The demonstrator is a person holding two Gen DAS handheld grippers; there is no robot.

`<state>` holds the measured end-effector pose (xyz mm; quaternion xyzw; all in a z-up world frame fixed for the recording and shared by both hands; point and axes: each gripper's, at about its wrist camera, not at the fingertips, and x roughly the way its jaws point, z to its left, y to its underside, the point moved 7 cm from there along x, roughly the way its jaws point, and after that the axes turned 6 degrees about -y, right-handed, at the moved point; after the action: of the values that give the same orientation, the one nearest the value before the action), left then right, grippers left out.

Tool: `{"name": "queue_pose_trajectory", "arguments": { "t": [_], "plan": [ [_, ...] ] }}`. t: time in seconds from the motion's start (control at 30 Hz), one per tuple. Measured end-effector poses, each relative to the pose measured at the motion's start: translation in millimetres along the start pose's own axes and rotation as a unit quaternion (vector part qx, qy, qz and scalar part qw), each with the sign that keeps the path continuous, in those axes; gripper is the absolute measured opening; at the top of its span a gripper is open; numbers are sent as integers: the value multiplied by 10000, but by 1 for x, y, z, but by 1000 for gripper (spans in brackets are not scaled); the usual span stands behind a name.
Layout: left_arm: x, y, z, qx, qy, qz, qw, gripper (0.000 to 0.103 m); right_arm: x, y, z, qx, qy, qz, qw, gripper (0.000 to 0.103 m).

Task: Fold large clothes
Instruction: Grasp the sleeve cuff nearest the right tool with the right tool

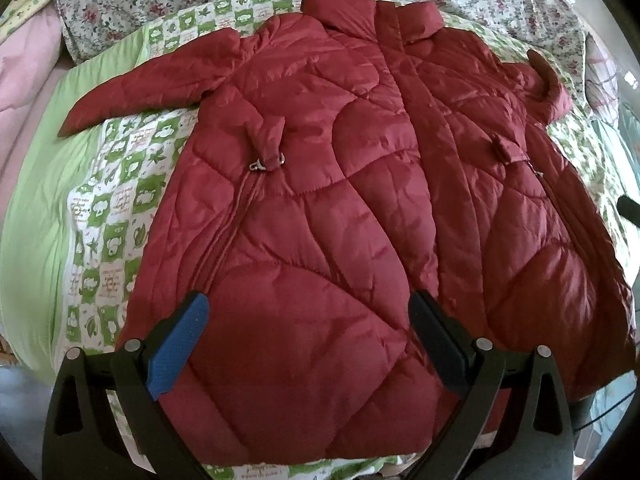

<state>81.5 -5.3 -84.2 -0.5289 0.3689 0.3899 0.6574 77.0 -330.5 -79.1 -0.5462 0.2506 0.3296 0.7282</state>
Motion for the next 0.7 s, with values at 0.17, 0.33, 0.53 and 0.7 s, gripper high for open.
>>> {"name": "queue_pose_trajectory", "arguments": {
  "t": [0.17,0.33,0.53,0.7],
  "plan": [
    [9,-14,1,1,-34,27,10000,100,7,-25,-22,80,224,2,9997,103],
    [17,-30,4,-71,-8,18,10000,100,20,-50,-45,151,391,14,9991,103],
    [27,-51,5,-174,46,-11,9998,100,41,-93,-87,363,645,-149,9971,103],
    [34,-61,3,-194,75,-11,9998,100,67,-141,-141,833,825,-342,9925,103]
  ]
}}
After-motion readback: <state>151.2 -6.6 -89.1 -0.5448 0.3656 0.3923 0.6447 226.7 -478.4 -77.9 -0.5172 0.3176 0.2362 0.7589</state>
